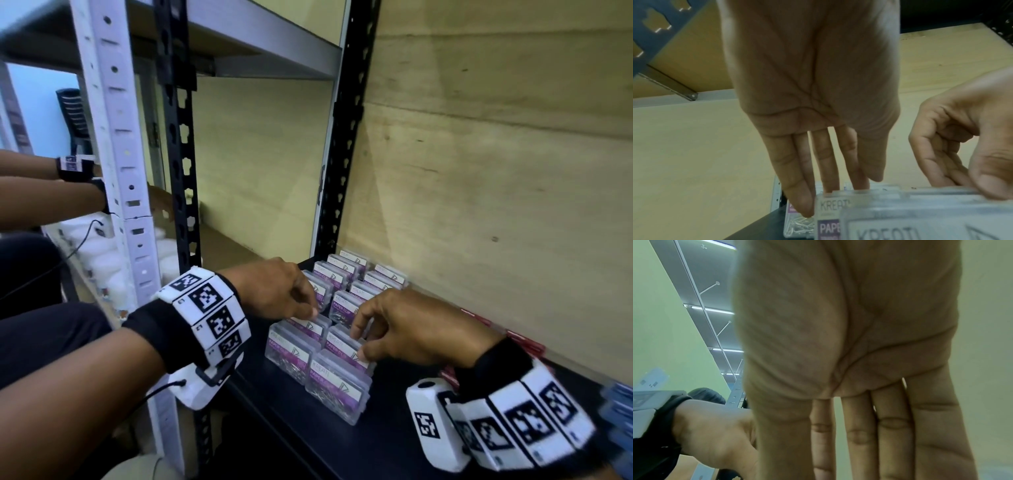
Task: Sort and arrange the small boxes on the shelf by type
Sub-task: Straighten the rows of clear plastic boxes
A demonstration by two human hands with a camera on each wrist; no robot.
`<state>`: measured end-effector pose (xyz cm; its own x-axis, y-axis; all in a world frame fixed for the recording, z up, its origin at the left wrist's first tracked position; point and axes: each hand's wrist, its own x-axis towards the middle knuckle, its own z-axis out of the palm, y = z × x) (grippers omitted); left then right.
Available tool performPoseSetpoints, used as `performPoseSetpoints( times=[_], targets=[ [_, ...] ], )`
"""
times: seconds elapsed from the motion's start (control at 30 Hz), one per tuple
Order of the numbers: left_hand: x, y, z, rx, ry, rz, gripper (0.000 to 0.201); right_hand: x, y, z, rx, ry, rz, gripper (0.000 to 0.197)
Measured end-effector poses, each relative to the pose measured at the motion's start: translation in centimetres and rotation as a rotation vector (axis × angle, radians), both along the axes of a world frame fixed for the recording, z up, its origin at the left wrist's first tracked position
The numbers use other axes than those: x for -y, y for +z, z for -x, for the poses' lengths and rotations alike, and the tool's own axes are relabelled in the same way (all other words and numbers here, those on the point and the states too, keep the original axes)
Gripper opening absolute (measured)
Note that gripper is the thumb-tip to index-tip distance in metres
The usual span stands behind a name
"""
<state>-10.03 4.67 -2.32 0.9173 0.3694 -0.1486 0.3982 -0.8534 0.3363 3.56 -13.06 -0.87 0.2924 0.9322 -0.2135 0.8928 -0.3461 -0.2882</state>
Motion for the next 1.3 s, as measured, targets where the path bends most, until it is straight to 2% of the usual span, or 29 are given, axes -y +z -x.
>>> performPoseSetpoints(
  times=[0.27,0.57,1.3],
  targets=[
    [1.5,0.6,0.5,-0.035,-0.017,0.027,0.019,1.1,0.2,0.2,-0.064,-0.001,0.027,0.020],
    [2.2,0.7,0.9,-0.057,-0.012,0.050,0.021,1.5,0.6,0.4,-0.049,0.031,0.043,0.020],
    [1.8,0.2,1.1,0.002,-0.006,0.077,0.021,1.3,0.3,0.2,-0.107,0.018,0.076,0.025]
  ],
)
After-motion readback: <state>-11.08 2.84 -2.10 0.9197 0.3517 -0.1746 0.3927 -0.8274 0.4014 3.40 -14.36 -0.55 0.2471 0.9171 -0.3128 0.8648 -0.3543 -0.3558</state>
